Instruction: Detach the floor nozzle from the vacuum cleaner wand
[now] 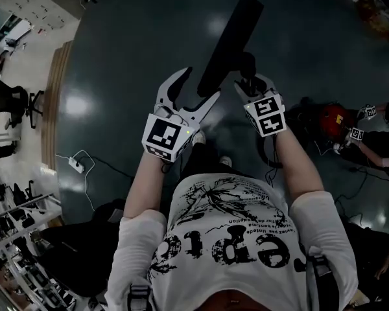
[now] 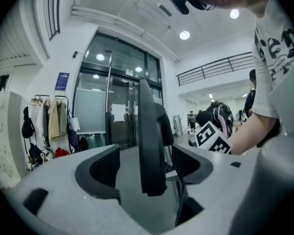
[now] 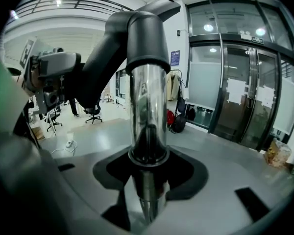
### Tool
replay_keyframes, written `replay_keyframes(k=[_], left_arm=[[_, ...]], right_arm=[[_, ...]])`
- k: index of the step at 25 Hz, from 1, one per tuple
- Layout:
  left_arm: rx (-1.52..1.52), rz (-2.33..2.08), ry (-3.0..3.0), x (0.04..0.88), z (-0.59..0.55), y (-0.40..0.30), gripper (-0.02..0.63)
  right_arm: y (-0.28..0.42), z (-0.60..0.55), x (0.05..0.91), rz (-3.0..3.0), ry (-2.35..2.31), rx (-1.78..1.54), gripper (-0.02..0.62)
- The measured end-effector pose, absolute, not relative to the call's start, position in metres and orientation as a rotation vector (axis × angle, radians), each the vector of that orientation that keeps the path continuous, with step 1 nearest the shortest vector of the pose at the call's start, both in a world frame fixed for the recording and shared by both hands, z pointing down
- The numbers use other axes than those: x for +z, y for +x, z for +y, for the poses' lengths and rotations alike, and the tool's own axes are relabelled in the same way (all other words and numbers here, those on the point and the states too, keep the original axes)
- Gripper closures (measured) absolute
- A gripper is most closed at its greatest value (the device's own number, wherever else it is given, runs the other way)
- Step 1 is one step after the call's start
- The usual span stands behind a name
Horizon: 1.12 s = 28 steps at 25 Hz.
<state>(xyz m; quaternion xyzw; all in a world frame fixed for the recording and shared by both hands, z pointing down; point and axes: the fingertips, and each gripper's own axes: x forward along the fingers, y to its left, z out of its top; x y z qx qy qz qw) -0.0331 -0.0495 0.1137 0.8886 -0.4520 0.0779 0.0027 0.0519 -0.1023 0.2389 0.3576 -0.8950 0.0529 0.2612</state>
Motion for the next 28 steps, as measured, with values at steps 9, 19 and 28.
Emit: replay_keyframes(k=[9,19,28], left_arm=[[0.412,-1.203,2.867,0.104,-0.056,0.004,0.288],[0.469,-1.070,2.738,0.111,-0.053,0.006,0.436],[0.134,-1.498,2.603,0.066,-0.090,-0.034,0.440]], right_arm=[[0.038,-0.060,0.230,-2.438,0.896,0.149,0.416],[0.034,-0.055,0.228,-2.417,0.872,0.150,0.416],[0.047,-0.062,0.262,-2.312,0.941,0.244,0.416]])
